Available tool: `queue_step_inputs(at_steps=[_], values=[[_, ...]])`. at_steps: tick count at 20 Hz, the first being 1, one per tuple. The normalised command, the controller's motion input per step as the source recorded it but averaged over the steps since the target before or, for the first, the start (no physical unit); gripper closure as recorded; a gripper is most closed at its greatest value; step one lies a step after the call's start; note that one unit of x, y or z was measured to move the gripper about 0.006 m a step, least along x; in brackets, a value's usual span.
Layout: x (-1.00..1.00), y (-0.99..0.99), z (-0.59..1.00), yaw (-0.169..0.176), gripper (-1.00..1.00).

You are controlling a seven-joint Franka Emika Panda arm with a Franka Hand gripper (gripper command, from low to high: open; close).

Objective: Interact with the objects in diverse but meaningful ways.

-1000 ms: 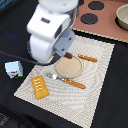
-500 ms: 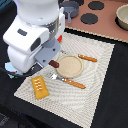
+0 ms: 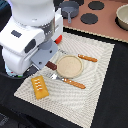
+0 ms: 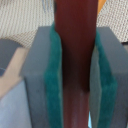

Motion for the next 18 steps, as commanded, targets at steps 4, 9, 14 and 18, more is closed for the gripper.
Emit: queue_step_inputs(at_steps=[4,9,14,18], values=[[0.29,-0.13,0.0,-0.001,1.0],[0.31,-0.12,-0.04,0.0,1.0],[0.13,-0.22,-0.24,0.0,1.0],[0.21,-0.28,-0.27,0.0,1.0]])
